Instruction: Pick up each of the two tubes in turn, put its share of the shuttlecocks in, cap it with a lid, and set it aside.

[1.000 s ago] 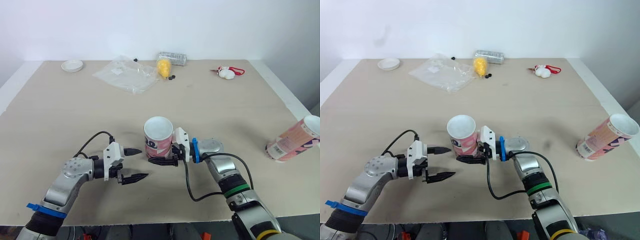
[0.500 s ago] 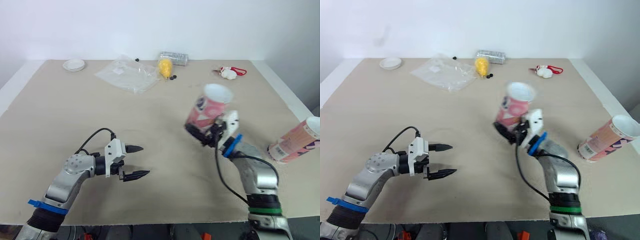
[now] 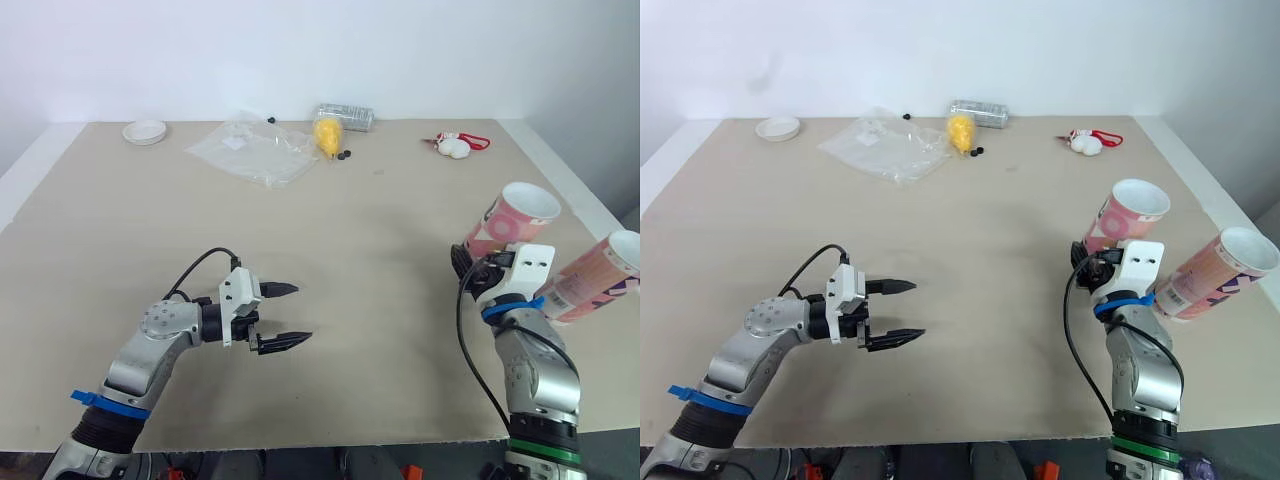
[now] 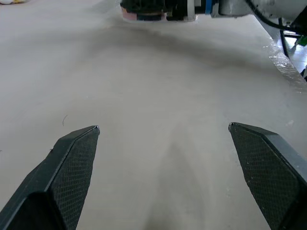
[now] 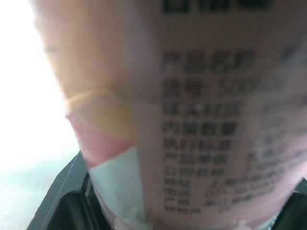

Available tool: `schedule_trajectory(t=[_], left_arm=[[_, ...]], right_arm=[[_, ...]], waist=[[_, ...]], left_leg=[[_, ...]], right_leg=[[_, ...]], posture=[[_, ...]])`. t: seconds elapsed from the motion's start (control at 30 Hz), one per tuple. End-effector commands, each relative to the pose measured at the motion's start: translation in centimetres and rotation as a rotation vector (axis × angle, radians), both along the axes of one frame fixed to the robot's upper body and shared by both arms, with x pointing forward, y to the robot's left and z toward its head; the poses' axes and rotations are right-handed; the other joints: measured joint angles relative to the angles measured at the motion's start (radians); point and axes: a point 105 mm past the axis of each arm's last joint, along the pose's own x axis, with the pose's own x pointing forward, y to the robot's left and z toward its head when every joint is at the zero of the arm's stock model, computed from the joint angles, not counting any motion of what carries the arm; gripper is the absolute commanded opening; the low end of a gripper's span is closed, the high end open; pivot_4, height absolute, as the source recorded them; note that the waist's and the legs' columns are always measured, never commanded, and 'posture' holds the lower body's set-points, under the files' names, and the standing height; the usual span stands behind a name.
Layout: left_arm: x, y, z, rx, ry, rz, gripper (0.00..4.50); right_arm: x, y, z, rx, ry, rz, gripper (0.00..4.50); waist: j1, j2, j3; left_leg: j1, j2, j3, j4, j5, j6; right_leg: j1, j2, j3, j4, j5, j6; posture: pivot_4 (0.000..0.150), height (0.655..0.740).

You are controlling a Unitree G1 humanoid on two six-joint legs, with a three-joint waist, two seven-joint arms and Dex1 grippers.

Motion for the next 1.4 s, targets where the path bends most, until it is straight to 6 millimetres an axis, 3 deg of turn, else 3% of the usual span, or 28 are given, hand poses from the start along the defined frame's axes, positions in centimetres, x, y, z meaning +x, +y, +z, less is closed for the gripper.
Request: schedule_trajectory(t=[0.03, 0.1, 0.37, 0.87, 1.1, 1.23, 1.33, 1.4], left_arm=[[-0.2, -0.3, 0.9, -0.017, -0.03, -0.01, 4.5], [-0.2, -0.2, 0.9, -0.015, -0.03, -0.009, 4.5], [-0.2, 0.0, 0.7, -0.002, -0.028, -0.004, 4.5], [0.4, -0.1, 0.2, 0.004, -0.019, -0.026, 4.5], [1.2, 0.1, 0.0, 0.013, -0.027, -0.016, 4.5], [1.5, 0.5, -0.2, 0.015, -0.032, 0.027, 4.5], [1.6, 0.9, -0.4, 0.019, -0.039, 0.073, 4.5], [1.7, 1.3, -0.4, 0.011, -0.032, 0.111, 4.5]], right_arm=[[0.0, -0.3, 0.3, -0.023, -0.021, 0.004, 3.62], [0.0, -0.2, 0.1, -0.029, -0.013, 0.006, 4.48], [-0.5, 0.1, -0.2, -0.03, 0.004, 0.026, 4.48], [-6.1, 0.0, 1.0, -0.044, 0.045, 0.056, 4.48], [-9.7, 2.8, 0.6, -0.257, 0.116, 0.345, 4.48], [-11.2, 5.1, 0.1, -0.298, 0.097, 0.619, 4.48], [-11.1, 7.5, 0.6, -0.34, 0.011, 0.854, 4.48], [-9.6, 8.5, 0.8, -0.365, -0.032, 0.931, 4.48]], waist=[[0.0, 0.0, 0.0], [0.0, 0.0, 0.0], [0.0, 0.0, 0.0], [0.001, 0.002, -0.001], [0.002, 0.003, -0.002], [0.0, 0.003, -0.002], [-0.002, 0.003, -0.001], [-0.005, 0.001, 0.0]], left_leg=[[0.0, 0.0, 0.0, 0.0, 0.0, 0.0], [0.0, 0.0, 0.0, 0.0, 0.0, 0.0], [0.0, 0.0, 0.0, 0.0, 0.0, 0.0], [0.0, 0.0, 0.0, 0.0, 0.0, 0.0], [0.0, 0.0, 0.0, 0.001, 0.0, 0.0], [0.001, 0.0, 0.0, 0.001, 0.0, 0.0], [0.001, 0.0, 0.001, 0.002, 0.0, 0.001], [0.002, 0.0, 0.001, 0.004, 0.001, 0.001]], right_leg=[[0.0, 0.0, 0.0, 0.0, 0.0, 0.0], [0.0, 0.0, 0.0, 0.0, 0.0, 0.0], [0.0, 0.0, 0.0, 0.0, 0.0, 0.0], [0.0, 0.0, 0.0, 0.0, -0.002, -0.004], [0.001, 0.0, 0.0, 0.0, -0.003, -0.004], [0.001, 0.0, 0.0, 0.0, -0.002, -0.004], [0.001, 0.0, 0.0, 0.0, -0.001, -0.004], [0.002, 0.0, 0.0, 0.0, 0.0, -0.004]], posture=[[0.15, 0.74], [0.15, 0.74], [0.15, 0.74], [0.15, 0.74], [0.15, 0.74], [0.15, 0.74], [0.15, 0.74], [0.15, 0.74]])
